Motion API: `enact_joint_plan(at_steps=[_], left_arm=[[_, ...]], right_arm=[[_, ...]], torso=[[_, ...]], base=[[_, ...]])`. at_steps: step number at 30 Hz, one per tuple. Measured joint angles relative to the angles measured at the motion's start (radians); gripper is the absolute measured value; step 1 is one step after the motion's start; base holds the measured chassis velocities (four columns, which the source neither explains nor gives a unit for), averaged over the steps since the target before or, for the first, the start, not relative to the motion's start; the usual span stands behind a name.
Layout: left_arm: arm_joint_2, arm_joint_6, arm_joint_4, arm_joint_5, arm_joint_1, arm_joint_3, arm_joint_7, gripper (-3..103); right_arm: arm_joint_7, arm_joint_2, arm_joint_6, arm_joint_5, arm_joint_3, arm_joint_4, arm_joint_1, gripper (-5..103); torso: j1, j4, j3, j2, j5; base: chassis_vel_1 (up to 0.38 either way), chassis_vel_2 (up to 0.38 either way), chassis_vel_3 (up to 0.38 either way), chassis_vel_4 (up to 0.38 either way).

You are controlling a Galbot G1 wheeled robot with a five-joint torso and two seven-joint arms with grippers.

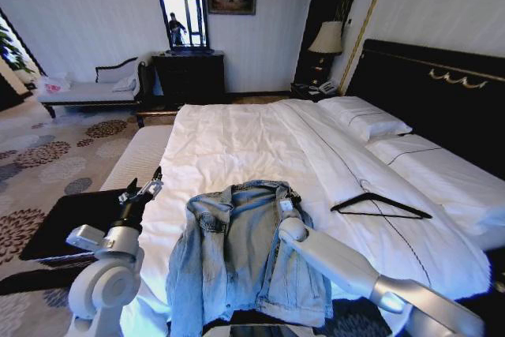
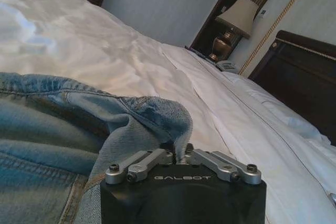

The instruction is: Pick up the clothes from the bed and hang them on the clothes hanger.

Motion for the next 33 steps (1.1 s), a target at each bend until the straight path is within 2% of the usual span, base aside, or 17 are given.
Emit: enact_joint_plan(at_steps=[4,6,7,9,10,11,12,14,15,17,18,20,23,27,29,32,33], left_arm=[[0.000,0.000,-0.003,0.002,0.005,0.008,0.001,100],[0.000,0.000,-0.004,0.002,0.007,0.008,0.001,100],[0.001,0.000,-0.004,0.002,0.010,0.008,0.002,100],[0.002,0.001,-0.004,0.002,0.016,0.005,0.002,100],[0.002,0.001,-0.004,0.002,0.016,0.005,0.002,100],[0.003,0.002,-0.004,0.001,0.018,0.004,0.002,100],[0.004,0.002,-0.002,0.000,0.020,0.003,0.002,100],[0.006,0.007,0.004,-0.006,0.021,0.007,0.002,100],[0.006,0.007,0.004,-0.006,0.021,0.007,0.002,100],[0.007,0.012,0.010,-0.010,0.022,0.017,0.004,100],[0.008,0.015,0.015,-0.009,0.022,0.026,0.007,100],[0.008,0.019,0.029,-0.005,0.019,0.048,0.013,100],[0.005,0.021,0.038,-0.003,0.015,0.062,0.015,100],[0.005,0.032,0.053,-0.018,0.018,0.076,0.021,100],[0.018,0.043,0.076,-0.053,0.025,0.094,0.029,100],[0.055,0.067,0.162,-0.075,0.016,0.178,0.034,100],[0.055,0.067,0.162,-0.075,0.016,0.178,0.034,100]], right_arm=[[0.004,-0.003,-0.004,-0.029,-0.001,0.004,-0.004,25],[0.015,-0.016,-0.011,-0.030,0.003,0.029,-0.010,25],[0.031,-0.032,-0.023,-0.025,0.010,0.056,-0.018,30],[0.078,-0.081,-0.059,0.016,0.028,0.163,-0.044,41],[0.078,-0.081,-0.059,0.016,0.028,0.163,-0.044,41],[0.096,-0.104,-0.073,0.038,0.036,0.205,-0.057,47],[0.113,-0.128,-0.086,0.064,0.043,0.246,-0.071,47],[0.142,-0.177,-0.106,0.115,0.061,0.346,-0.102,58],[0.142,-0.177,-0.106,0.115,0.061,0.346,-0.102,58],[0.153,-0.208,-0.113,0.139,0.084,0.406,-0.123,69],[0.154,-0.218,-0.114,0.145,0.097,0.430,-0.132,69],[0.152,-0.223,-0.114,0.158,0.116,0.459,-0.138,80],[0.144,-0.209,-0.105,0.153,0.113,0.450,-0.136,90],[0.112,-0.186,-0.049,0.121,0.120,0.436,-0.133,99],[0.054,-0.177,0.047,0.122,0.150,0.446,-0.130,100],[-0.031,-0.158,0.229,0.120,0.202,0.436,-0.116,100],[-0.031,-0.158,0.229,0.120,0.202,0.436,-0.116,100]], torso=[[0.000,0.0002,0.000,0.000,0.0001],[0.000,0.0002,0.000,0.000,0.0002],[0.000,0.0002,0.000,0.000,0.0002],[0.000,0.0000,0.000,0.000,0.0001],[0.000,0.0000,0.000,0.000,0.0001],[0.000,0.0000,0.000,0.000,0.0000],[0.000,0.0001,0.000,0.000,0.0000],[0.000,-0.0004,0.000,0.000,0.0000],[0.000,-0.0004,0.000,0.000,0.0000],[0.000,-0.0003,0.000,0.000,-0.0001],[0.000,-0.0003,0.000,0.000,-0.0001],[0.000,-0.0002,0.000,0.000,-0.0002],[0.000,0.0000,0.000,0.000,0.0002],[0.000,0.0001,0.000,0.000,0.0002],[0.000,0.0002,0.000,0.000,0.0000],[0.000,0.0002,0.000,0.000,0.0000],[0.000,0.0002,0.000,0.000,0.0000]], base=[[0.000,0.000,0.000,0.000],[0.000,0.000,0.000,0.000],[0.000,0.000,0.000,0.000],[0.000,0.000,0.000,0.000],[0.000,0.000,0.000,0.000],[0.000,0.000,0.000,0.000],[0.000,0.000,0.000,0.000],[0.000,0.000,0.000,0.000],[0.000,0.000,0.000,0.000],[0.000,0.000,0.000,0.000],[0.000,0.000,0.000,0.000],[0.000,0.000,0.000,0.000],[0.000,0.000,0.000,0.000],[0.000,0.000,0.000,0.000],[0.000,0.000,0.000,0.000],[0.000,0.000,0.000,0.000],[0.000,0.000,0.000,0.000]])
